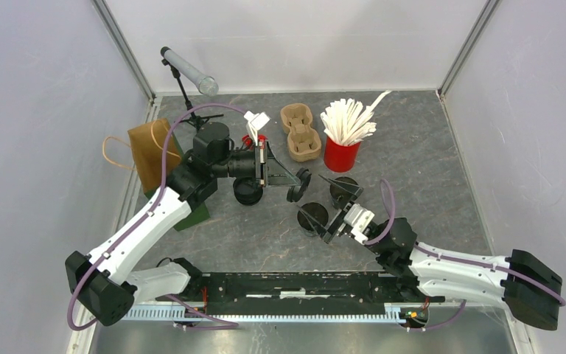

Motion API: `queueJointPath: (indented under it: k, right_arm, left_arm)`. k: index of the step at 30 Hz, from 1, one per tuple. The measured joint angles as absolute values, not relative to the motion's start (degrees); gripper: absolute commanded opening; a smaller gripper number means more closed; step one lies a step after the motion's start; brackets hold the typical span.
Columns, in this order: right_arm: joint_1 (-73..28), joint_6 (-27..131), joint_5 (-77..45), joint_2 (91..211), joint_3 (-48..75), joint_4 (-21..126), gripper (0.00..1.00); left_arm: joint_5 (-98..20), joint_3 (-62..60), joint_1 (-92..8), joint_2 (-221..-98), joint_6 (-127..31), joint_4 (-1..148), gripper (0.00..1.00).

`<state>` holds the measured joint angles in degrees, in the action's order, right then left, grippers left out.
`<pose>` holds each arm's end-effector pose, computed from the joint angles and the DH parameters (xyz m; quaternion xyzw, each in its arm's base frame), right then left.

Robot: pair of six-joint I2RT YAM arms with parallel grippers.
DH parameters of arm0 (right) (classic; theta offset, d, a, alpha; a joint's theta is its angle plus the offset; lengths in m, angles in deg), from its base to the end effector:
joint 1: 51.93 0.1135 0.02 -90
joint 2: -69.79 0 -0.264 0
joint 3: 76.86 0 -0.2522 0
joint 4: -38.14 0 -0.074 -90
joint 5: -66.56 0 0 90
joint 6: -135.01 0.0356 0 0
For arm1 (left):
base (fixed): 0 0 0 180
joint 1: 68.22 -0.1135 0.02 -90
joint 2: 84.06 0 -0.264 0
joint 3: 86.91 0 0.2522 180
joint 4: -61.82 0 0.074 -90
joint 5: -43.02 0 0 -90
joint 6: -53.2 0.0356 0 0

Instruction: Pack the takeout coffee

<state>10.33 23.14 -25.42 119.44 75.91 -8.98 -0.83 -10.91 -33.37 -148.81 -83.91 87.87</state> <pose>0.0857 0.1603 0.2643 -0.3506 0.4102 0.2819 0.7933 0.1906 -0.1640 0.3763 0.1599 0.7503 -0.6025 0.2201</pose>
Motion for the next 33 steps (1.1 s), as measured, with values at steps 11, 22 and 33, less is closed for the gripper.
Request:
queueJointPath:
  k: [11, 22, 33]
  right_arm:
    - [11.4, 22.59, -28.83, 122.46, 75.91, -10.99, 0.98]
    - [11.4, 22.57, -28.61, 123.55, 75.56, -11.91, 0.98]
    - [11.44, 22.09, -28.33, 124.93, 74.47, -11.39, 0.96]
  left_arm:
    - [-0.26, -13.25, -33.11, -148.51, -85.66, 83.41, 0.04]
    - [-0.22, -13.6, -33.05, -148.42, -85.68, 82.69, 0.04]
    - [0.57, -14.46, -33.0, -148.38, -85.68, 82.61, 0.05]
